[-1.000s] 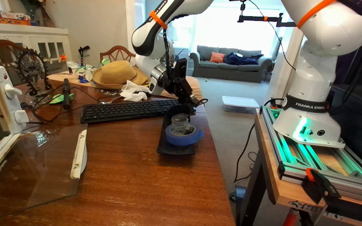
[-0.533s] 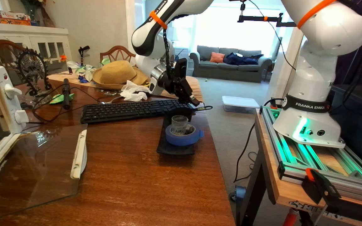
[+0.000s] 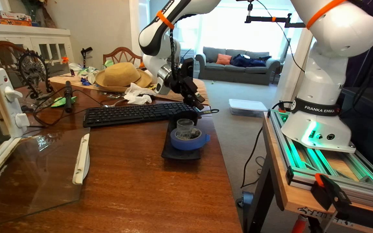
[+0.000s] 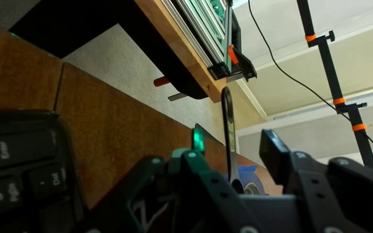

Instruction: Move the black measuring cup to the right then pick up the glass cup and set it down on the desk.

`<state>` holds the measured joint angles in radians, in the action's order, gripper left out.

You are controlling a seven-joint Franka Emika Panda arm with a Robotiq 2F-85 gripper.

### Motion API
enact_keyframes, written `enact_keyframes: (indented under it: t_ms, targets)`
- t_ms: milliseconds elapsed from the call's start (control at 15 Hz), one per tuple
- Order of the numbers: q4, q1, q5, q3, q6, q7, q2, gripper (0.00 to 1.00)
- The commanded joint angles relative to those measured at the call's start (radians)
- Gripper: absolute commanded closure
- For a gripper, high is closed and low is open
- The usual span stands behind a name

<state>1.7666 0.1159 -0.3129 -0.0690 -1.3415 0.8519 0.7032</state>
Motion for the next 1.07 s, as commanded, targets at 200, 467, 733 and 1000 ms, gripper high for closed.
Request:
enact_keyframes:
  t_ms: [200, 467, 733, 1000]
  targets:
    - [0.141, -0.008, 0.011, 0.024, -0.152, -0.092, -0.171, 0.34]
    - [0.199, -0.058, 0.033, 0.014, -0.292, -0.225, -0.245, 0.44]
    - [0.228, -0.098, 0.056, 0.001, -0.387, -0.352, -0.274, 0.56]
    - [0.248, -0.124, 0.089, -0.008, -0.444, -0.453, -0.282, 0.52]
